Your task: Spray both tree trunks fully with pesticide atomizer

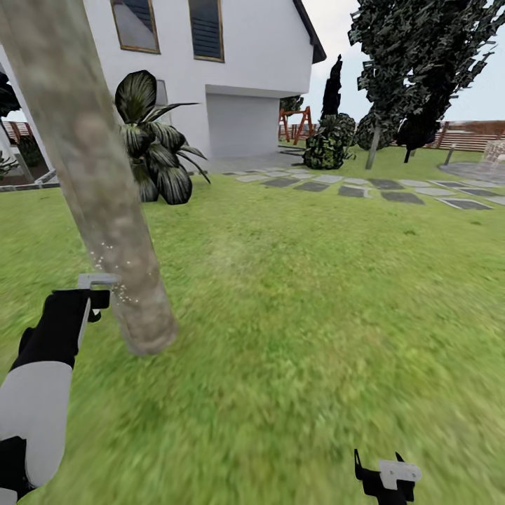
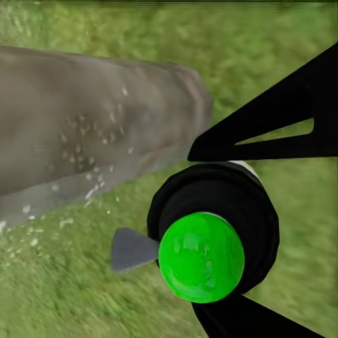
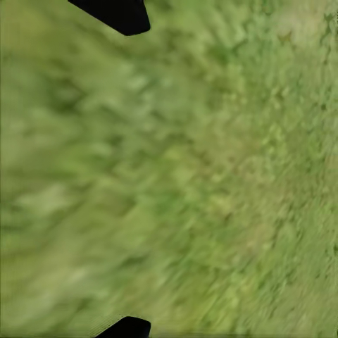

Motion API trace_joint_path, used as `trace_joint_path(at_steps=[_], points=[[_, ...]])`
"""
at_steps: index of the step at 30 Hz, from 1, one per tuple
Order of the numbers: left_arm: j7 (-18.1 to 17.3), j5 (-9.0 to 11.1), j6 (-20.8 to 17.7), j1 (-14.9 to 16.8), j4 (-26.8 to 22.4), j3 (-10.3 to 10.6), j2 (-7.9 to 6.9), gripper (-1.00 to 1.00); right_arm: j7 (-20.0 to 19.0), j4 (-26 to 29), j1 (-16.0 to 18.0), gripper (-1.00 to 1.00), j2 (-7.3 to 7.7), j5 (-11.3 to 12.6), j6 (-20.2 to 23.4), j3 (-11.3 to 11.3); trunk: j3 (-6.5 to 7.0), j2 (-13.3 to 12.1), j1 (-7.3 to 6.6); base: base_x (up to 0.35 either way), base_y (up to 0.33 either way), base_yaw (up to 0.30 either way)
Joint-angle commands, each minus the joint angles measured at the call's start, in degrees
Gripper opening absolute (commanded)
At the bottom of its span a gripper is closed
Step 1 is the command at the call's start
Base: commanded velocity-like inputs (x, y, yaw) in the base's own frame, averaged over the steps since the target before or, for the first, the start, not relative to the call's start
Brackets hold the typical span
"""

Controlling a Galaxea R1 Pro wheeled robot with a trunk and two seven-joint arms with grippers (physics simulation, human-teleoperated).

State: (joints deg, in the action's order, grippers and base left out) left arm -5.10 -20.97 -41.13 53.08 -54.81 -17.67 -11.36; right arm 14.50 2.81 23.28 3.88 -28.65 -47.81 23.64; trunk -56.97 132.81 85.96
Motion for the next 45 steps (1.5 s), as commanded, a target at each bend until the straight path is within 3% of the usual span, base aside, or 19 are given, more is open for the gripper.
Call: trace_joint_path(at_steps=[1,6,11,14,16,17,20,22,25,31,45], points=[[0.0,0.0,0.0,-0.2,0.2,0.0,-0.04,-1.0,0.0,0.0,0.0,1.0,-0.01,0.0,0.0,0.0,0.0,0.0,0.0,0.292,-0.108,0.0],[-0.3,0.2,0.0,-0.3,3.4,0.1,0.01,-1.0,0.0,0.0,0.0,1.0,-0.01,0.0,0.0,0.0,0.0,0.0,0.0,0.309,-0.085,0.148],[-0.4,0.0,0.0,-0.3,4.8,0.1,1.34,-1.0,0.0,0.0,0.0,1.0,-0.01,0.0,0.0,-0.1,0.0,0.0,0.0,0.233,-0.06,0.223],[-0.7,-0.1,-0.2,-0.3,4.9,0.2,0.76,-1.0,0.0,0.0,0.0,1.0,-0.01,0.0,0.0,-0.1,0.0,0.0,0.0,0.02,-0.005,0.028],[-2.1,-0.2,-0.2,-0.4,5.4,0.4,-0.71,-1.0,0.0,0.0,0.0,1.0,-0.01,0.0,0.0,-0.1,0.0,0.0,0.0,0.002,-0.001,0.003],[-3.2,-0.4,-0.2,-0.6,6.5,0.8,-1.04,-1.0,0.0,0.0,0.0,1.0,-0.01,0.0,0.0,-0.1,0.0,0.0,0.0,0.0,0.0,0.0],[-8.3,-1.4,-0.3,-0.7,11.1,6.2,-1.35,-1.0,0.0,0.0,0.0,1.0,-0.07,-0.1,0.0,-0.1,0.0,0.0,0.0,0.0,0.0,0.0],[-8.6,-1.3,-0.3,-0.5,11.0,6.7,-0.84,-1.0,0.0,0.0,0.0,1.0,-0.09,-0.1,0.0,-0.1,0.0,0.0,0.0,0.0,0.0,0.0],[-8.5,-1.2,-0.1,-0.4,10.9,6.3,-1.0,-1.0,0.0,0.0,0.0,1.0,-0.1,0.0,0.0,-0.1,0.0,0.0,0.0,0.0,0.0,0.114],[-8.7,-1.2,-0.1,-0.7,9.7,5.2,-3.48,-1.0,0.0,0.0,0.0,1.0,-0.1,0.0,0.0,-0.1,0.0,0.0,0.0,0.0,0.0,0.268],[-8.3,-0.9,0.0,-0.8,7.8,5.1,-2.62,-1.0,0.0,0.0,0.0,1.0,-0.01,0.0,0.0,-0.1,0.0,0.0,0.0,0.119,-0.19,0.035]])
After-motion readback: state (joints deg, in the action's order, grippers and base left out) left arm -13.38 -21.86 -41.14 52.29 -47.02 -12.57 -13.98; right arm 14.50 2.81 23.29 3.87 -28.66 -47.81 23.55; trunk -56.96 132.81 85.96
